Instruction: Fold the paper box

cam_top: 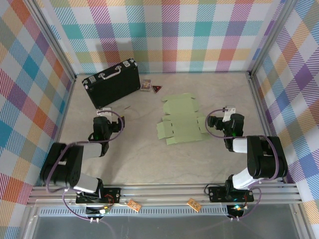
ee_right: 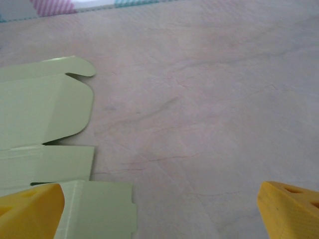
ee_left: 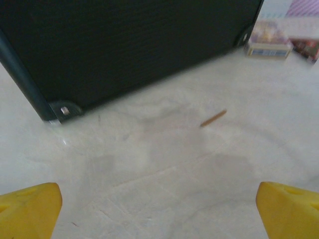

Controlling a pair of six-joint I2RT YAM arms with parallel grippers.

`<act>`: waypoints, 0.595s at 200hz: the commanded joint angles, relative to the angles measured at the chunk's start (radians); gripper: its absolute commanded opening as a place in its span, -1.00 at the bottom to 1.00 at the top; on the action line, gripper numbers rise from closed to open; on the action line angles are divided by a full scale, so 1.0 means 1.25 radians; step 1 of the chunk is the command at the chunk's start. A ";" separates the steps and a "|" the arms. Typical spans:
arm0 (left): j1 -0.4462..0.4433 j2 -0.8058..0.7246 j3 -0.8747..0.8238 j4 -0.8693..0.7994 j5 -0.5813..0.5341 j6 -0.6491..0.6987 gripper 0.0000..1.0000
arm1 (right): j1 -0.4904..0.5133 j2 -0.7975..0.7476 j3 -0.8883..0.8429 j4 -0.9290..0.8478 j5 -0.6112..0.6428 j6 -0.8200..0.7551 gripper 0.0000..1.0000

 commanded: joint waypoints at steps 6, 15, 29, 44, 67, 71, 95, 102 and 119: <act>-0.012 -0.168 0.053 -0.200 -0.076 -0.075 0.99 | 0.004 -0.161 0.084 -0.217 0.075 0.068 0.98; -0.012 -0.193 0.066 -0.241 -0.053 -0.094 0.99 | 0.004 -0.204 0.101 -0.277 0.107 0.135 0.98; -0.012 -0.215 0.075 -0.271 -0.068 -0.174 0.99 | 0.000 -0.253 0.131 -0.404 0.200 0.333 0.98; -0.008 -0.232 0.107 -0.380 -0.068 -0.268 0.99 | -0.021 -0.286 0.147 -0.516 0.195 0.453 0.98; -0.006 -0.240 0.222 -0.605 0.122 -0.324 0.98 | -0.032 -0.338 0.147 -0.579 0.011 0.440 0.98; -0.011 -0.246 0.225 -0.616 0.139 -0.332 0.96 | -0.032 -0.346 0.145 -0.584 -0.025 0.435 0.98; -0.035 -0.262 0.239 -0.656 0.277 -0.380 0.87 | -0.030 -0.363 0.150 -0.615 -0.204 0.414 0.99; -0.054 -0.242 0.255 -0.660 0.328 -0.393 0.81 | -0.030 -0.352 0.164 -0.641 -0.253 0.408 0.95; -0.165 -0.175 0.320 -0.697 0.340 -0.388 0.70 | -0.004 -0.326 0.199 -0.710 -0.326 0.385 0.89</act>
